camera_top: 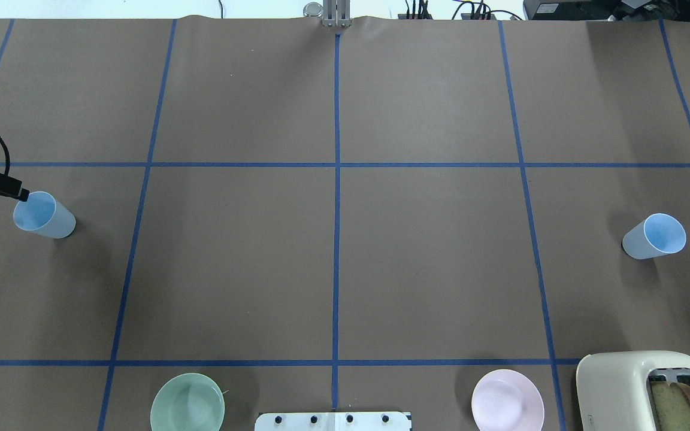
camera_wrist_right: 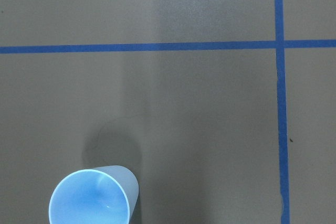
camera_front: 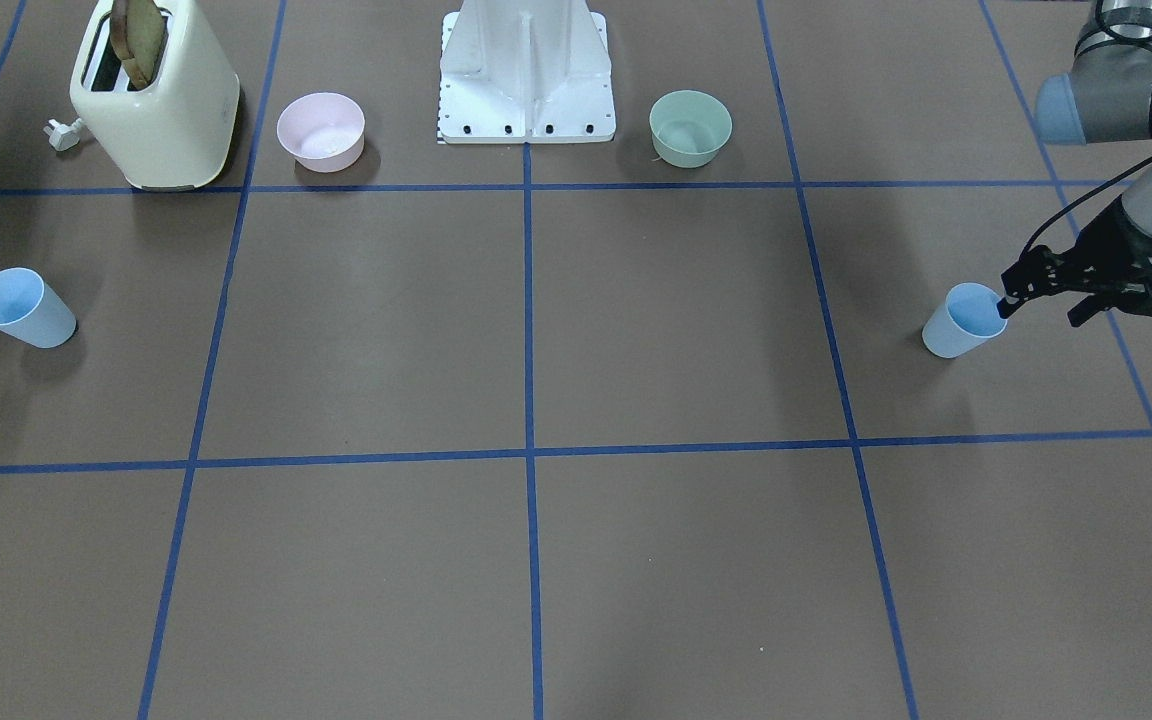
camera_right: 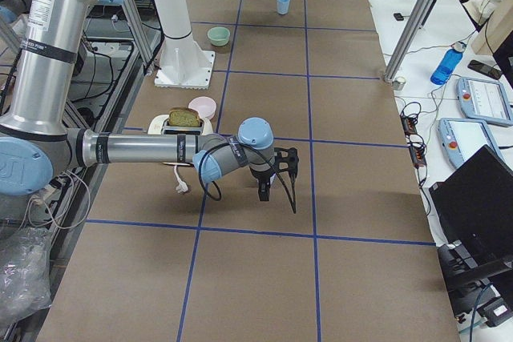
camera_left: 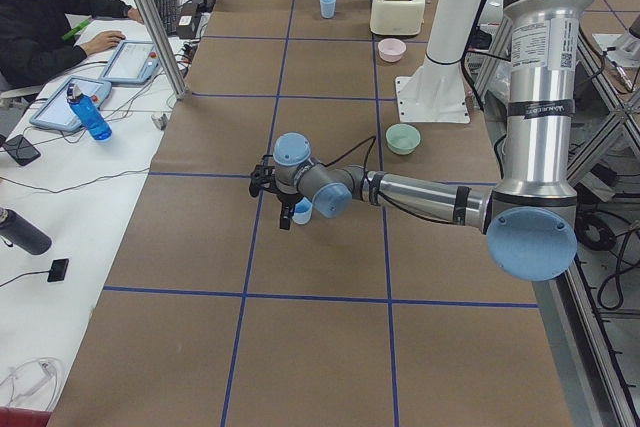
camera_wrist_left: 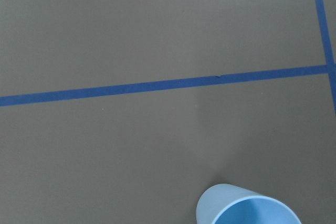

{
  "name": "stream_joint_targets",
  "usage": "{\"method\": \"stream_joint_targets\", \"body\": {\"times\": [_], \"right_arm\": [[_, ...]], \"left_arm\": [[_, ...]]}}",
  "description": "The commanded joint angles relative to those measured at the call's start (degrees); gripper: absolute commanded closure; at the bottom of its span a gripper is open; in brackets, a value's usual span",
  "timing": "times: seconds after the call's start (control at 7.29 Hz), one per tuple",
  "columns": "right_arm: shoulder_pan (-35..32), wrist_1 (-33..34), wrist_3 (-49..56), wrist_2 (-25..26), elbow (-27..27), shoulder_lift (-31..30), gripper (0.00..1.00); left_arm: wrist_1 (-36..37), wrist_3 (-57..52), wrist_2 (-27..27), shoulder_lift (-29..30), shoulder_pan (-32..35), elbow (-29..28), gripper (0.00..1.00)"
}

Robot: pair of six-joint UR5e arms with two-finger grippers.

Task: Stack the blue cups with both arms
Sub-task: 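Close the left gripper on the cup while the right gripper descends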

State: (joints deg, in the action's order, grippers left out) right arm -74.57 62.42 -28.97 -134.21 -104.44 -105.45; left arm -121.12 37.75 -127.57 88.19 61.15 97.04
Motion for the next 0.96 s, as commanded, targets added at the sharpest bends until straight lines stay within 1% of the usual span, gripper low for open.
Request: {"method": "stream_joint_targets", "body": {"times": [0.0,0.55,0.82], "right_arm": [[0.04,-0.11,0.06,0.00,0.03,-0.11,0.00],[0.04,-0.11,-0.03,-0.08,0.03,-0.19,0.00],[0.74,-0.11,0.06,-0.08,0.03,-1.24,0.00]], "left_arm": [[-0.17,0.57,1.01,-0.04,-1.38,-0.01,0.03],[-0.26,0.39,1.10,0.05,-2.78,-0.80,0.03],[-0.26,0.39,1.10,0.05,-3.23,-0.88,0.03]]}}
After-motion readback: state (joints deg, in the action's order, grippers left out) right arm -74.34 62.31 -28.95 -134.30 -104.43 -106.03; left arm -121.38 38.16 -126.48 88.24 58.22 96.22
